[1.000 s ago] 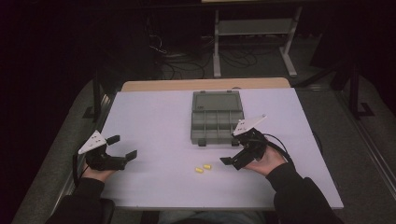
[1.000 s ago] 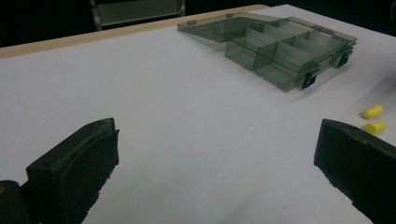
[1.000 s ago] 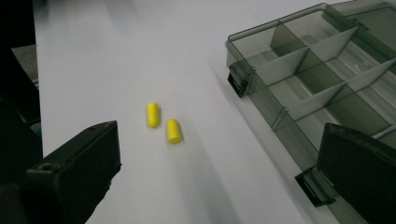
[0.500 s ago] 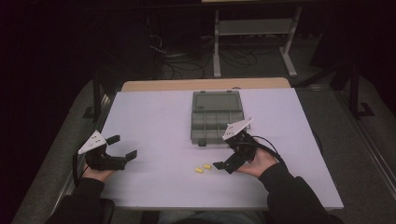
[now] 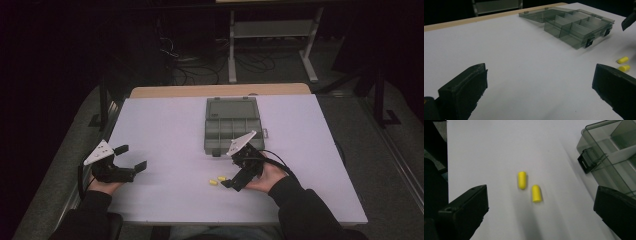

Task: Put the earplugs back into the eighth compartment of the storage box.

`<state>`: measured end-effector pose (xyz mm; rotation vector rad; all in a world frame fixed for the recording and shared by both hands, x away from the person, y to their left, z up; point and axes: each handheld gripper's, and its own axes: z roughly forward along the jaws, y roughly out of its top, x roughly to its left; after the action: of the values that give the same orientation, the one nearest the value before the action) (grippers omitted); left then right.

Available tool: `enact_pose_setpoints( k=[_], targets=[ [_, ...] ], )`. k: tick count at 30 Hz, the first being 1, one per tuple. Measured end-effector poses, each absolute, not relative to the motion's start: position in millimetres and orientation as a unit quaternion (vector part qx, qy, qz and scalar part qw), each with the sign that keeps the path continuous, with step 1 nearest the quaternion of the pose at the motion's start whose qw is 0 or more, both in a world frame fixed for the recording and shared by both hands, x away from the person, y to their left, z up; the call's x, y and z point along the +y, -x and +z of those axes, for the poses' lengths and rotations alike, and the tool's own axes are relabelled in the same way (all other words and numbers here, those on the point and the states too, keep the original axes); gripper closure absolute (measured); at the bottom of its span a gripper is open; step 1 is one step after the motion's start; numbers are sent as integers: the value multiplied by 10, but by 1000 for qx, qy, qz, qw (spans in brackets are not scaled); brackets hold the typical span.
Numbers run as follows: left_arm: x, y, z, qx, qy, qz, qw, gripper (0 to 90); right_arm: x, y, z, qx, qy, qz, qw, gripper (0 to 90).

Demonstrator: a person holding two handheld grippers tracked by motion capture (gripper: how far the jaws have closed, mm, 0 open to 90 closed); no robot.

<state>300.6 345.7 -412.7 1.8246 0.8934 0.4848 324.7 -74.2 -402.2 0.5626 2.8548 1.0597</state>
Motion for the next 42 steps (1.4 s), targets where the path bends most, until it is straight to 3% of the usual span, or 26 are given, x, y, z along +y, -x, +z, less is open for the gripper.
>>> enact_pose_setpoints(
  k=[8, 20, 33, 36, 42],
  targets=[
    [3457, -3007, -4128, 369, -756, 200, 502, 0, -659, -3272, -4113, 927, -178, 329, 17, 0],
    [3456, -3007, -4129, 368, -757, 199, 502, 0, -580, -3334, -4212, 936, -166, 311, 11, 143],
    [3451, -3008, -4131, 367, -758, 197, 502, 0, -523, -3369, -4295, 944, -153, 293, 2, 419],
    [3451, -3008, -4131, 367, -758, 198, 502, 0, -507, -3370, -4307, 945, -149, 292, 2, 532],
    [3452, -3004, -4127, 366, -757, 200, 503, 0, -488, -3365, -4331, 947, -148, 287, -3, 663]
  ],
)
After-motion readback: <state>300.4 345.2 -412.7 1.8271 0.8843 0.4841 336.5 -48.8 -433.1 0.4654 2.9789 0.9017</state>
